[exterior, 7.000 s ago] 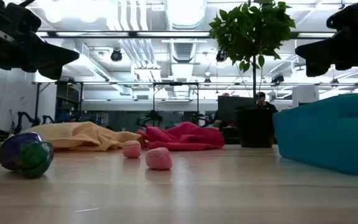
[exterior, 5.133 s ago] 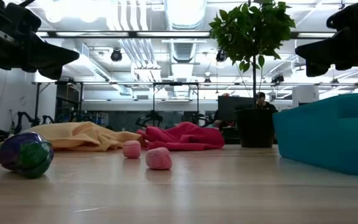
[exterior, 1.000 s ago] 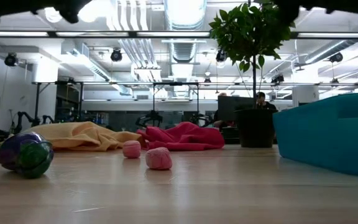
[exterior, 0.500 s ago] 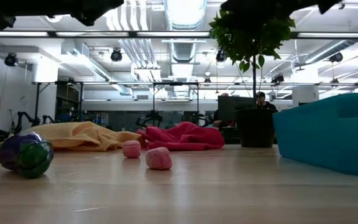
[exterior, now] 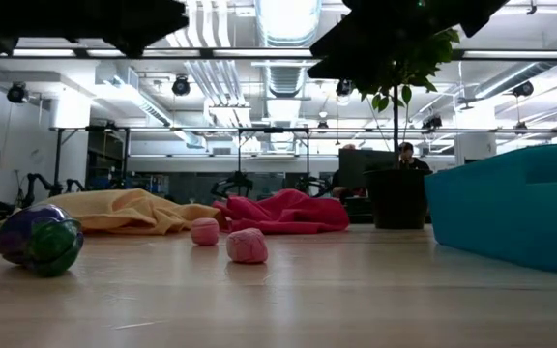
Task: Pick and placing Produce into tupperware
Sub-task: Put the top peach into the blue bin
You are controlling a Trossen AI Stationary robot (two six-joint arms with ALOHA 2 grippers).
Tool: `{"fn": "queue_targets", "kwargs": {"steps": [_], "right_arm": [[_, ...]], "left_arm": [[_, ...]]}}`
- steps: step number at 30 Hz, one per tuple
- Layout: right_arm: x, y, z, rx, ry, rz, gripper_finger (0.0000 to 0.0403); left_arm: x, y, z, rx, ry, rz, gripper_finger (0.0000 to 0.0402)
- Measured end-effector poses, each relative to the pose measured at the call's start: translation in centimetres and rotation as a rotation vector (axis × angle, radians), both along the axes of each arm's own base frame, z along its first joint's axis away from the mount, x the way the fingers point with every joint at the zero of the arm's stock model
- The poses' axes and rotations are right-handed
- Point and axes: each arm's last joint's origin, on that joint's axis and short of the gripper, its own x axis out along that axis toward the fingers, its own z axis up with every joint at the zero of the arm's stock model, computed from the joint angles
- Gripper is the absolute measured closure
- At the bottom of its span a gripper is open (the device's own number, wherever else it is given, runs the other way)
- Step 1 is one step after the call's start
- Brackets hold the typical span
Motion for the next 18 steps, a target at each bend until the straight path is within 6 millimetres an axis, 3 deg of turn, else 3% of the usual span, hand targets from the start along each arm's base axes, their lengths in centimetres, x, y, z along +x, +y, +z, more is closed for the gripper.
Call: {"fn": "queue_targets", "kwargs": {"steps": [10,18], "right_arm": [[-0.7,-0.1,1.3,-0.052,-0.052,0.007,0.0179],[-1.3,-0.1,2.2,-0.140,-0.086,0.036,0.0179]], "left_arm": [[3.4,-0.5,-3.3,-0.038,0.264,-0.008,0.0216],[6.3,-1.4,-5.3,-0.199,0.477,-0.110,0.0216]]}}
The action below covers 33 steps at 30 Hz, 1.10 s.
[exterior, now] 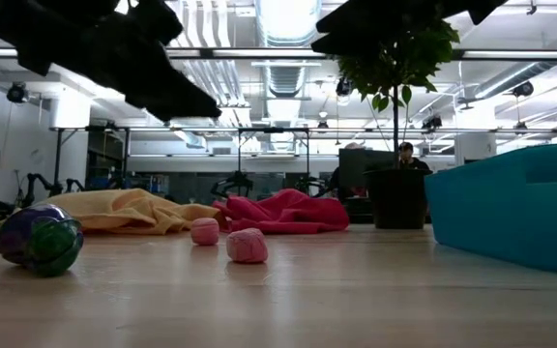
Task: Pick and placing Produce into tupperware
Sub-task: Put the top peach into the blue bin
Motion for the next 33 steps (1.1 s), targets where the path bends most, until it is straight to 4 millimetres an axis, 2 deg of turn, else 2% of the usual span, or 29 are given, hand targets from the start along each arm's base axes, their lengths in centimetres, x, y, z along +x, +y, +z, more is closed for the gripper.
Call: {"fn": "queue_targets", "kwargs": {"steps": [7,16,33], "right_arm": [[0.0,-0.1,-0.1,-0.033,0.007,-0.020,0.0179],[-0.1,-0.1,-0.4,-0.046,0.040,-0.018,0.0179],[-0.2,-0.1,-0.4,-0.049,0.044,-0.017,0.0179]], "left_arm": [[2.2,-0.7,-2.2,-0.105,0.130,-0.092,0.0216],[2.6,-1.1,-4.7,-0.268,0.272,-0.101,0.0216],[3.0,-1.2,-6.4,-0.282,0.335,-0.082,0.0217]]}}
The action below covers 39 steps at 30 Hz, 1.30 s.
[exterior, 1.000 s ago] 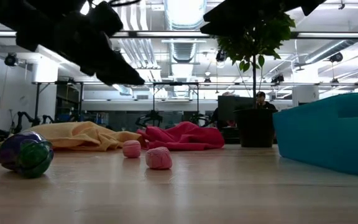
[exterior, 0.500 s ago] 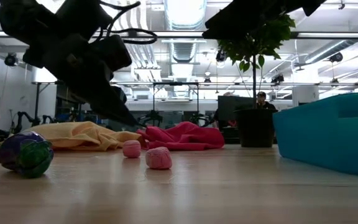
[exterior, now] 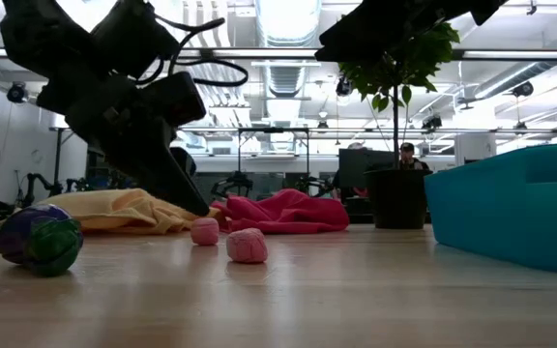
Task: Pick and placing Produce into tupperware
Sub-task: Put the top peach into the blue bin
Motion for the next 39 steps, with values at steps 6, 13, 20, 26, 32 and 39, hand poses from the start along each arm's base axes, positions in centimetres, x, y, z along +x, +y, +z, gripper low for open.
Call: {"fn": "queue_targets", "kwargs": {"steps": [6,13,20,26,32,39], "right_arm": [[0.0,0.0,0.0,0.000,0.000,0.000,0.0179],[0.0,0.0,0.0,0.000,0.001,0.000,0.0179],[0.0,0.0,-0.1,0.000,0.004,0.000,0.0179],[-0.1,0.0,-0.2,-0.001,0.025,0.000,0.0179],[-0.1,0.0,-0.3,-0.002,0.026,-0.001,0.0179],[-0.1,-0.1,-0.2,-0.010,0.023,-0.013,0.0179]], "left_arm": [[0.1,0.1,-0.9,0.023,0.031,0.021,0.0217],[0.6,0.0,-1.8,0.025,0.019,0.027,0.0217],[1.3,-0.1,-2.3,0.032,0.031,0.028,0.0217],[1.7,-0.1,-2.2,0.032,0.031,0.027,0.0217],[1.5,-0.1,-2.1,0.032,0.038,0.024,0.0258],[1.5,-0.2,-2.0,0.022,0.036,-0.001,0.0351]]}}
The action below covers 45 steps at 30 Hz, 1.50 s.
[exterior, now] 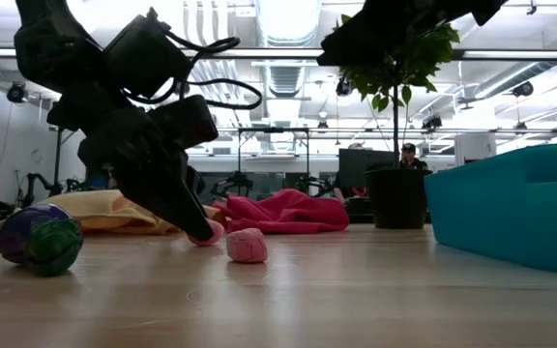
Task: Pick and placing Produce into tupperware
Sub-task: Put the top peach into the blue bin
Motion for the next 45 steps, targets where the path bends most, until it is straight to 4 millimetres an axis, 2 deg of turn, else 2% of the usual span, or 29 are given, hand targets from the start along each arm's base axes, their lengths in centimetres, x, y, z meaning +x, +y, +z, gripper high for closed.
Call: {"fn": "queue_targets", "kwargs": {"steps": [4,8,15,19,22,26,31,36,40,45], "right_arm": [[0.0,0.0,0.2,0.000,-0.011,0.000,0.0179],[-0.3,0.0,0.5,-0.004,-0.024,0.001,0.0179],[-0.6,0.0,0.9,-0.005,-0.034,0.001,0.0179],[-0.7,0.0,1.1,-0.016,-0.042,0.005,0.0179],[-1.0,-0.1,1.5,-0.026,-0.063,-0.004,0.0179],[-1.9,-0.3,3.1,-0.058,-0.150,-0.066,0.0179],[-4.1,-0.3,5.5,-0.064,-0.251,-0.075,0.0179],[-7.8,-0.2,7.3,-0.044,-0.264,-0.062,0.0179],[-10.8,-0.2,7.9,0.002,-0.243,-0.070,0.0179],[-13.2,-0.2,7.9,0.036,-0.230,-0.077,0.0179]], "left_arm": [[0.2,0.0,0.2,0.028,-0.015,-0.026,0.0362],[1.2,-0.1,1.4,0.068,-0.073,-0.059,0.0362],[4.1,0.0,5.2,0.207,-0.240,-0.148,0.0358],[5.8,0.6,7.3,0.236,-0.317,-0.142,0.0357],[6.9,0.5,8.1,0.238,-0.349,-0.148,0.0356],[8.3,0.3,8.3,0.249,-0.366,-0.162,0.0355],[10.7,0.1,7.8,0.257,-0.362,-0.161,0.0355],[13.3,-0.2,7.4,0.280,-0.376,-0.177,0.0355],[15.0,-0.4,8.0,0.319,-0.415,-0.195,0.0354],[17.0,-0.5,9.1,0.329,-0.467,-0.190,0.0354]]}}
